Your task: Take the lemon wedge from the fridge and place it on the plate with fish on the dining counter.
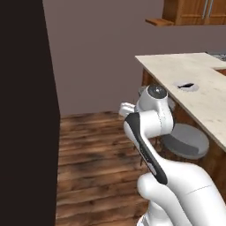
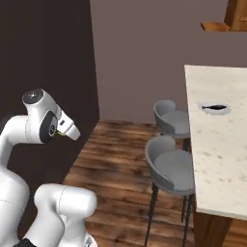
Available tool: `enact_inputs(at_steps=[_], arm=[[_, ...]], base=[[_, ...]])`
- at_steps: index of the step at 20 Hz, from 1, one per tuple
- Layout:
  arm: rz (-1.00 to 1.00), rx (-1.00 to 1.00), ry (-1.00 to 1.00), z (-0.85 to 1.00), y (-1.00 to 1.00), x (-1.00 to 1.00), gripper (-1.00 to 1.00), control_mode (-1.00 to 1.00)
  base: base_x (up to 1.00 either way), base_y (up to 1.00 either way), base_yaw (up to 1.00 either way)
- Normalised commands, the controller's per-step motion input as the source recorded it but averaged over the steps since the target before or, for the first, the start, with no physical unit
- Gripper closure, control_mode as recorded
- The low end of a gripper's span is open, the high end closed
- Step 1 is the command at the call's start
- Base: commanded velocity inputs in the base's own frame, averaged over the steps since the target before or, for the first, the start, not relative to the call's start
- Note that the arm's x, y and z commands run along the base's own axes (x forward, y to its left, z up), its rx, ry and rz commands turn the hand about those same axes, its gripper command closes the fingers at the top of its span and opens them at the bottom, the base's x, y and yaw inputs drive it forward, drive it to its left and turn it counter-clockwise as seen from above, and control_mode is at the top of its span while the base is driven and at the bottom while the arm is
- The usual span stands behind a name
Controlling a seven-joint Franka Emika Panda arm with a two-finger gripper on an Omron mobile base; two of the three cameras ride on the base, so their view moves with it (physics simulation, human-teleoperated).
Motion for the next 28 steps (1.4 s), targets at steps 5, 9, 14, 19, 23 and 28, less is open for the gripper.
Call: enact_inputs(at_steps=[5,9,14,19,23,28], arm=[[0.00,0.00,0.00,0.00,0.00,0.00,1.00,1.00],[0.00,0.00,0.00,0.00,0.00,0.00,1.00,1.00],[0.00,0.00,0.00,0.00,0.00,0.00,1.00,1.00],[0.00,0.00,0.00,0.00,0.00,0.00,1.00,1.00],[0.00,0.00,0.00,0.00,0.00,0.00,1.00,1.00],[0.00,0.00,0.00,0.00,0.00,0.00,1.00,1.00]], base=[[1.00,0.33,-0.53],[1.00,0.73,-0.51],[0.83,1.00,-0.41],[0.82,0.96,-0.55],[0.70,0.39,-0.76],[0.63,0.00,-0.77]])
